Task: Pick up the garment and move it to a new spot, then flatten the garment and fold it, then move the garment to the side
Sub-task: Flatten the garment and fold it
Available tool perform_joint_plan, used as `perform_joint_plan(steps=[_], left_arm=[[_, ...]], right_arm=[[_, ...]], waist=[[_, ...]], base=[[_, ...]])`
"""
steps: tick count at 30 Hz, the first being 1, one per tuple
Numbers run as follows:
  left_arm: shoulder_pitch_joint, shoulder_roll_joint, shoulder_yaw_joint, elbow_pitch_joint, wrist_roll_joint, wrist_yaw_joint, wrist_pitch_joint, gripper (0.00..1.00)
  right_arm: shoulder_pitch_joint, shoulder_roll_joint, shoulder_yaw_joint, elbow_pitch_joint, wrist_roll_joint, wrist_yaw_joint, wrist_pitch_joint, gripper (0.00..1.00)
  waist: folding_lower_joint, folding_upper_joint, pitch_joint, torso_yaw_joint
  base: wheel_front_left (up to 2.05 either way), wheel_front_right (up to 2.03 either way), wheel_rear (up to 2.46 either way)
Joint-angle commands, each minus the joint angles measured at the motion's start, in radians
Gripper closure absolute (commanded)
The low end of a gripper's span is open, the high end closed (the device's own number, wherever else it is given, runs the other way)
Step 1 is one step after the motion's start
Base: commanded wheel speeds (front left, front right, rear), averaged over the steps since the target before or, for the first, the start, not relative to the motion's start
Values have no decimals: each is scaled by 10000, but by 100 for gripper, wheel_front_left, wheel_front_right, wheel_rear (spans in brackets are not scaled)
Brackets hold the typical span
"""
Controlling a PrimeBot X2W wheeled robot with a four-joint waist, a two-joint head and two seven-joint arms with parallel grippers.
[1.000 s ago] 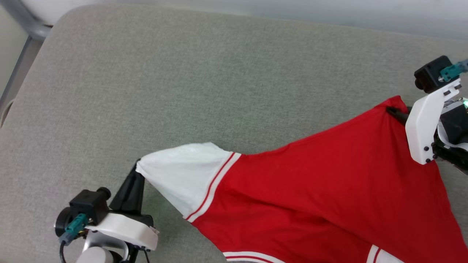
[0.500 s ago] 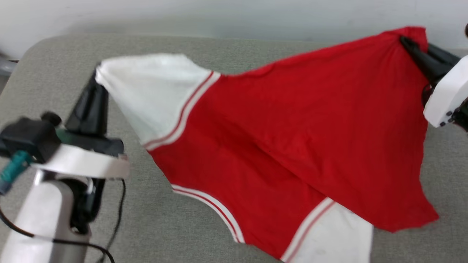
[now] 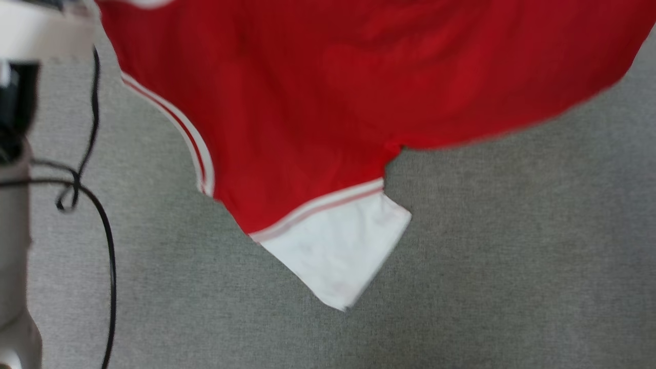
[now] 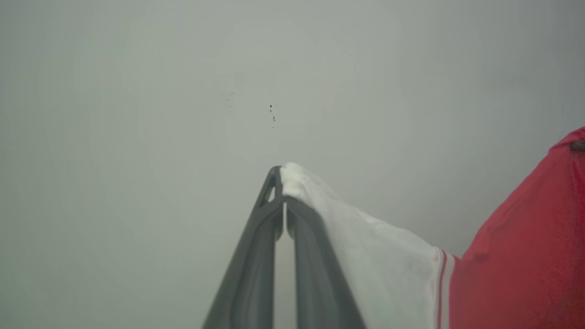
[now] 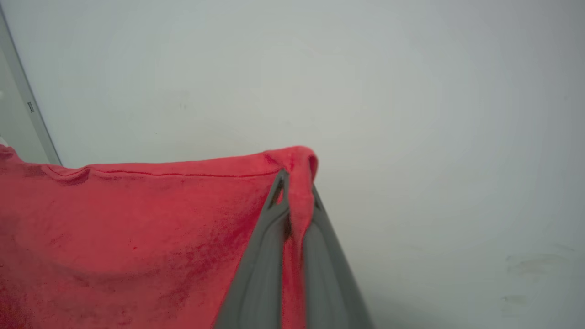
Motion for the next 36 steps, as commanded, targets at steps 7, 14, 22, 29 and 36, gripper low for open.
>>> perform_joint_plan(steps=[7,14,22,29,36], left_arm=[[-3952,393,-282,1486,-91,-384,246,100],[-7487,526,-900,3449,46,-516,14,100],[-9627,432,-1474,5161,-126,-546,-577,100],[-9271,642,-1981,5990,-565,-548,-1171,100],[-7784,1000,-2281,6302,-1147,-550,-1831,100]], right_arm=[[-3166,309,-416,910,-911,-9,119,100],[-6004,369,-470,2506,-1845,-10,-432,100],[-7916,607,-79,4379,-2100,-10,-1471,100],[-7587,418,974,5438,-1512,-9,-2044,100],[-6631,128,2253,5838,-332,-10,-2612,100]], waist=[[-1,-1,1902,-13],[-1,-1,2660,42],[-1,-1,3129,17],[-1,-1,3590,8],[-1,-1,3736,-33]], base=[[0,0,0],[0,0,0],[0,0,0],[0,0,0],[0,0,0]])
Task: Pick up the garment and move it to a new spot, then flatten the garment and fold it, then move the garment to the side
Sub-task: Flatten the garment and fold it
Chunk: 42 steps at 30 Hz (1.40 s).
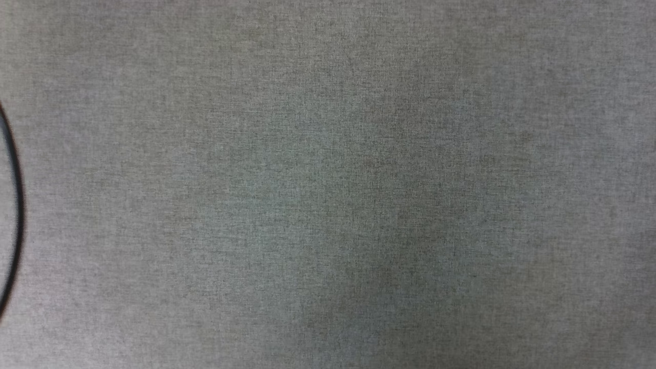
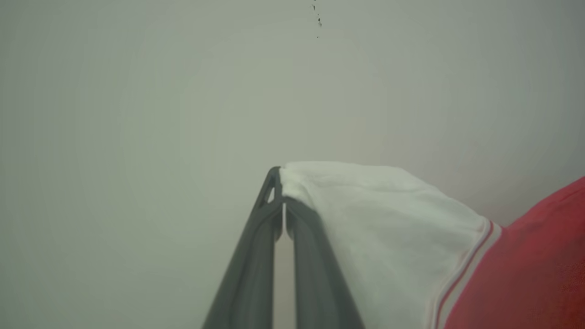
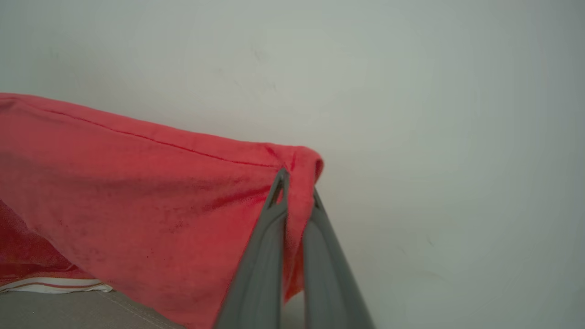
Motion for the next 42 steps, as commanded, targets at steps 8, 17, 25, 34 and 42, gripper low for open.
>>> perform_joint_plan(steps=[8,17,25,34,42], left_arm=[[2913,342,31,-666,-551,81,-555,100],[7040,722,359,-2632,-1030,849,-713,100],[10635,728,161,-4499,-1443,1758,-443,100],[14392,640,-55,-5552,-2150,2690,-264,100],[17173,809,-134,-6218,-2912,2981,-172,100]], right_arm=[[2027,-505,1103,-503,1546,-12,-565,100],[5277,-1213,2078,-2134,2495,-11,-616,100],[8050,-1897,2195,-3372,2757,-12,-137,100],[10914,-1927,2127,-3830,3134,-12,120,100],[12882,-2159,2178,-4028,3337,-12,365,100]], waist=[[-1,0,-445,-21],[-1,0,-1593,-86],[-1,0,-2867,3],[-1,0,-4420,-40],[-1,0,-5620,12]], base=[[0,0,0],[0,0,0],[0,0,0],[0,0,0],[0,0,0]])
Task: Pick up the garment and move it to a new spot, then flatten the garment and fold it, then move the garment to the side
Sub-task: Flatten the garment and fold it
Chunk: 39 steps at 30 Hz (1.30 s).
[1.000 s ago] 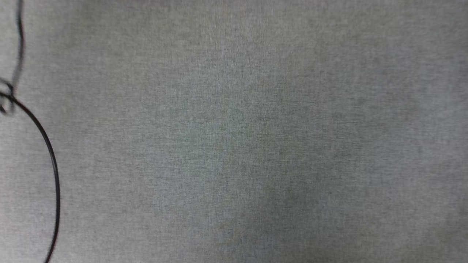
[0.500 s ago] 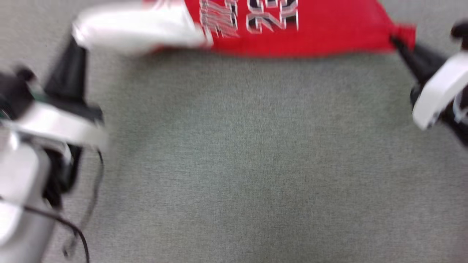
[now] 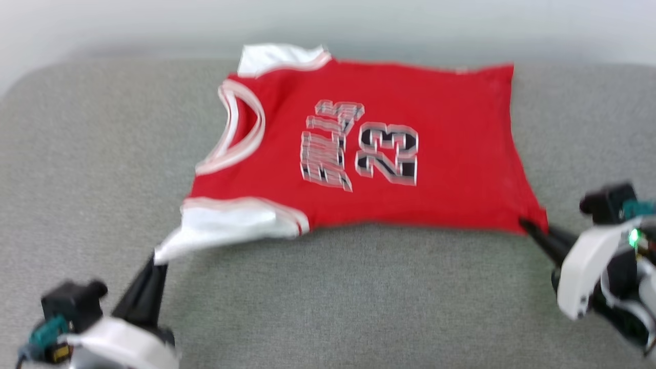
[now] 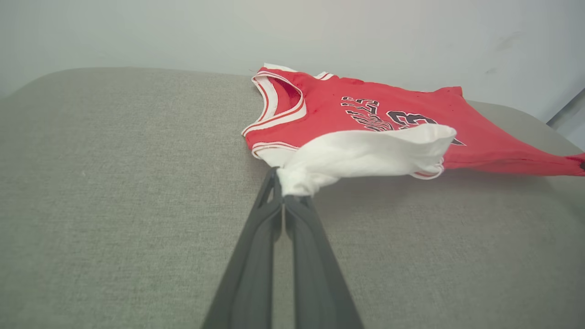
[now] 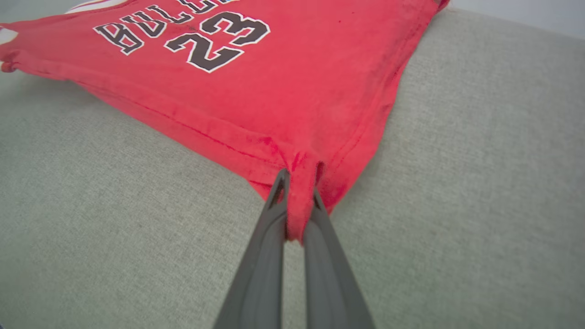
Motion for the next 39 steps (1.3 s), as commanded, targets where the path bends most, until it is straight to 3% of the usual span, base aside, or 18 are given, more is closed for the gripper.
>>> perform_joint_plan(steps=[1,13,18,27,39], left_arm=[[411,44,3,-58,-83,58,43,100],[3571,-190,-517,102,-1757,-72,641,100],[4041,-128,-599,167,-1959,-152,719,100],[3168,-41,-713,498,-1410,-343,562,100],[554,278,-687,925,-361,-715,697,100]], right_arm=[[428,-61,-54,-46,99,-12,-23,100],[3374,-623,-173,-533,640,-14,242,100],[4176,-875,-214,-751,785,-14,363,100],[4153,-716,-478,-1049,809,-12,352,100],[3405,-444,-981,-1399,757,-12,354,100]], waist=[[4,0,-498,48],[4,0,-1867,-128],[4,0,-1958,-80],[4,0,-1863,-84],[4,0,-1234,-324]], base=[[0,0,0],[0,0,0],[0,0,0],[0,0,0],[0,0,0]])
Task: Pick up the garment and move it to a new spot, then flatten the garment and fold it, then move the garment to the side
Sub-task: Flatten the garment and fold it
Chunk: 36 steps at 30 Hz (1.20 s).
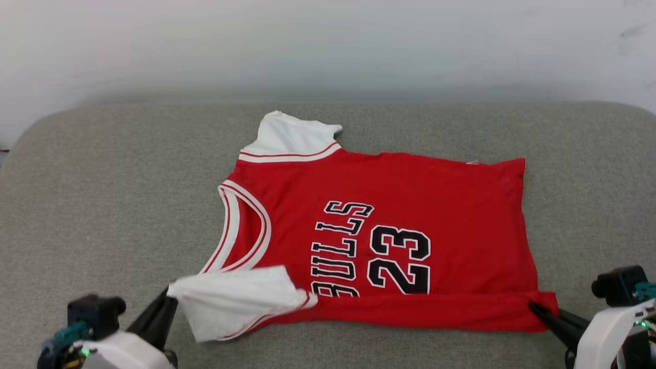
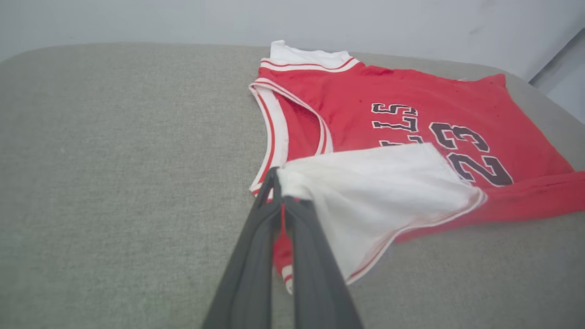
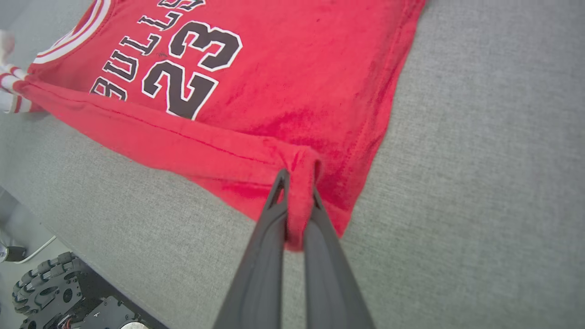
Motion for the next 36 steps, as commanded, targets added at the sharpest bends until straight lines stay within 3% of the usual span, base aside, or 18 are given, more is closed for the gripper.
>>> perform_joint_plan(steps=[1,15,31,32,33,34,35,36], left_arm=[[-277,37,2,62,49,-62,31,100],[-3803,32,-225,2047,766,-1093,577,100],[-5118,-722,-797,4956,955,-1835,106,100],[-5161,-764,-829,5113,963,-1854,50,100],[-5200,-821,-857,5242,938,-1898,1,87],[-5242,-848,-884,5340,935,-1905,-20,56],[-5311,-836,-888,5405,1010,-1916,-118,0],[-5348,-837,-906,5446,1033,-1934,-129,0]], right_arm=[[-190,56,-75,-33,-43,-12,3,100],[-1744,593,-405,105,-552,-12,-56,100],[-2391,1027,-450,1070,-835,-14,53,100],[-2374,1054,-511,1104,-777,-15,24,63],[-2353,1075,-570,1108,-757,-15,14,0],[-2345,1084,-640,1078,-728,-16,-32,0],[-2328,1076,-707,1050,-726,-14,-66,0],[-2285,1059,-743,998,-720,-14,-77,0]], waist=[[-1,0,206,-93],[-1,0,2069,-517],[-1,0,2760,-540],[-1,0,2726,-526],[-1,0,2676,-512],[-1,0,2618,-497],[-1,0,2544,-475],[-1,0,2461,-447]], base=[[0,0,0],[0,0,0],[0,0,0],[0,0,0],[0,0,0],[0,0,0],[0,0,0],[0,0,0]])
